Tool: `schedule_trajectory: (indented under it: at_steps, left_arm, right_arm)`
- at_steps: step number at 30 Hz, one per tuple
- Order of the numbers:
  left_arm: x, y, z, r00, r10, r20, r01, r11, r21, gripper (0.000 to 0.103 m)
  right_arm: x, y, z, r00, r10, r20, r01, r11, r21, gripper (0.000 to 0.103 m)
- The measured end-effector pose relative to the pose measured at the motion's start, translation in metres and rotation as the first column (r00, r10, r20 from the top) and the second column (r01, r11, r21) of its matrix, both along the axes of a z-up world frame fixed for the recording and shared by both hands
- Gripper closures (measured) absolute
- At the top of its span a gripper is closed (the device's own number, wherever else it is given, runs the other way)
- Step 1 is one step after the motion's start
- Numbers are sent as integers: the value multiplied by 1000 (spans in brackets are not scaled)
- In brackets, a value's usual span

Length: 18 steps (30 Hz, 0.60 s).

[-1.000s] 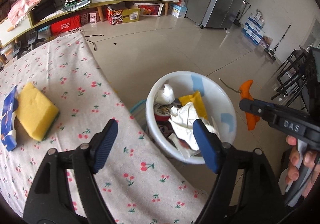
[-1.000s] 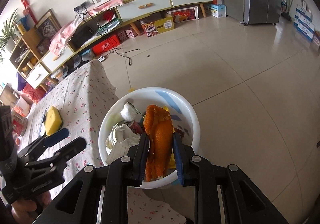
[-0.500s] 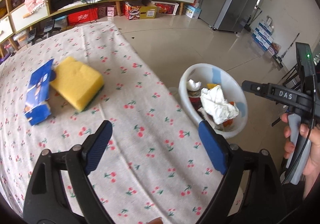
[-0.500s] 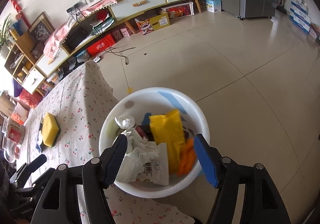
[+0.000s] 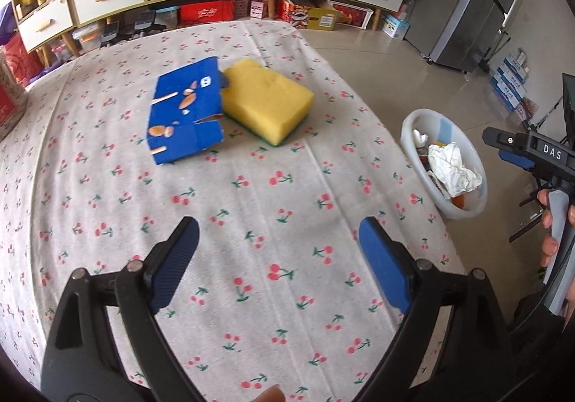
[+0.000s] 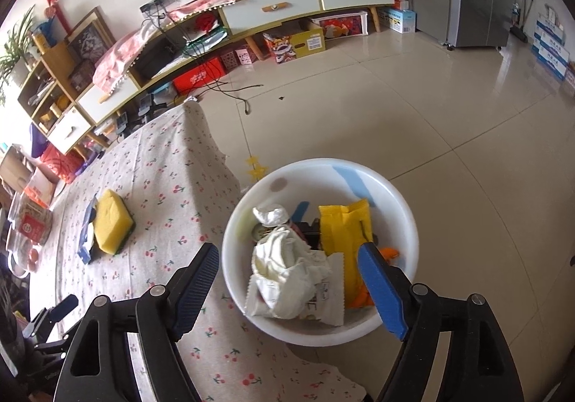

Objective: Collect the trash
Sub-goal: 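Close the left tool on the blue almond-printed box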

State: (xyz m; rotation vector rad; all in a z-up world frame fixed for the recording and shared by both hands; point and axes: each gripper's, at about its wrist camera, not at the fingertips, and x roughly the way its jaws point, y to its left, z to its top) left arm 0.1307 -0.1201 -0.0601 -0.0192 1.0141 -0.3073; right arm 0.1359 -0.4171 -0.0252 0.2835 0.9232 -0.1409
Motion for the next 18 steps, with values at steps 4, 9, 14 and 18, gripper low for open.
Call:
schedule_trajectory:
  at_steps: [4, 9, 14, 18]
  left_arm:
    - [3, 24, -2, 998, 59, -6, -58, 998, 11, 12]
    - [15, 43, -6, 992, 125, -24, -125, 992, -5, 12]
    - [37, 59, -14, 981, 190, -32, -191, 981, -26, 12]
    - [58, 62, -21, 974, 219, -59, -222, 973, -56, 12]
  right_arm:
    - [2, 20, 0, 1000, 28, -2, -28, 1000, -3, 19]
    - [5, 40, -3, 998, 62, -10, -62, 998, 1, 18]
    - [10, 57, -6, 995, 95, -24, -96, 995, -22, 18]
    - [14, 63, -10, 993, 109, -36, -110, 994, -27, 18]
